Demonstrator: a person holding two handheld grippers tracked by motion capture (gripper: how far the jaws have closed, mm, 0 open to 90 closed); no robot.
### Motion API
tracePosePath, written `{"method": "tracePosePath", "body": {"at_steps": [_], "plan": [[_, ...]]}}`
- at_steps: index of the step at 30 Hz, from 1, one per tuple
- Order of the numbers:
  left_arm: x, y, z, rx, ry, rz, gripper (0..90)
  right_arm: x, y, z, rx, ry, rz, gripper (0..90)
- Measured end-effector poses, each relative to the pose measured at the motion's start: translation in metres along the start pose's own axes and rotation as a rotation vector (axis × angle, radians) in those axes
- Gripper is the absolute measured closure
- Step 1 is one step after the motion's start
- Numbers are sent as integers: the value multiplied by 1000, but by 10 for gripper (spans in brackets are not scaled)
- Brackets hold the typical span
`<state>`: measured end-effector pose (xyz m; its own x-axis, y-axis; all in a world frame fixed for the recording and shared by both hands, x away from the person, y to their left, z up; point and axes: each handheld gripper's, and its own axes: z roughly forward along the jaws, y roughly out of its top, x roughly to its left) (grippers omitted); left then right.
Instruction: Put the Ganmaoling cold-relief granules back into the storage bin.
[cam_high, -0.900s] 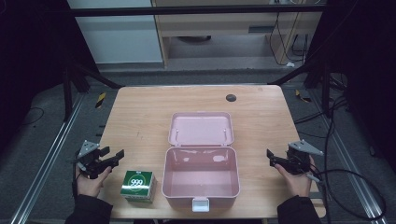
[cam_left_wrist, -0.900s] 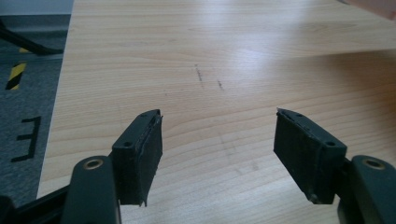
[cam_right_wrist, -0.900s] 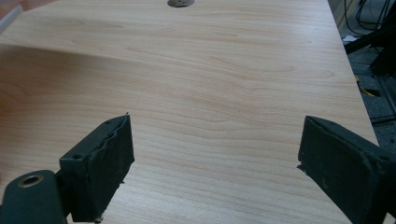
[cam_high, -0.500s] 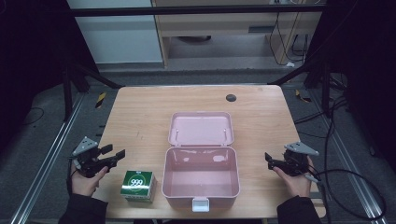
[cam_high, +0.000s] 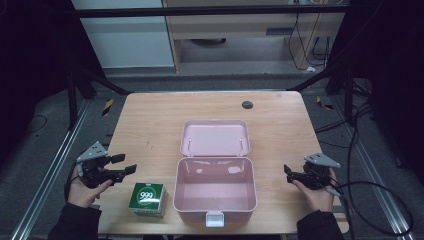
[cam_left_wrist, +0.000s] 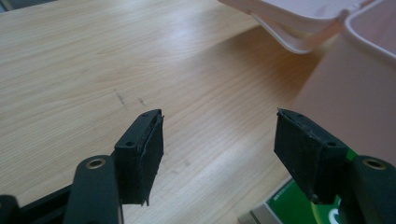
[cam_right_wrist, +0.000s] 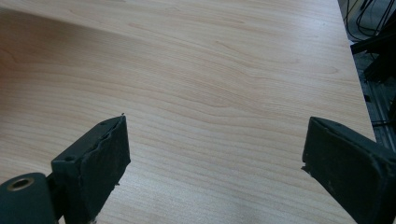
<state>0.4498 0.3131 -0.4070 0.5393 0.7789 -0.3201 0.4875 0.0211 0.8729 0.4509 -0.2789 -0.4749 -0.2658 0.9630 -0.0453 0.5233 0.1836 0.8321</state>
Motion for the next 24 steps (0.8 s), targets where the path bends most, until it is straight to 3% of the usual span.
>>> {"method": "tracePosePath", "body": {"at_steps": [5,6,10,19,24], "plan": [[-6,5,-2,24,-44,22,304,1,-1,1,8,0,-9,73],[-9,7,-4,29,-75,27,297,1,-1,2,16,-4,-17,69],[-16,9,-5,61,-116,44,276,2,-1,3,25,-3,-29,63],[-29,5,-5,130,-181,68,244,2,-2,3,27,-9,-54,61],[-34,4,-5,155,-196,83,222,3,-3,4,38,-13,-67,61]]}}
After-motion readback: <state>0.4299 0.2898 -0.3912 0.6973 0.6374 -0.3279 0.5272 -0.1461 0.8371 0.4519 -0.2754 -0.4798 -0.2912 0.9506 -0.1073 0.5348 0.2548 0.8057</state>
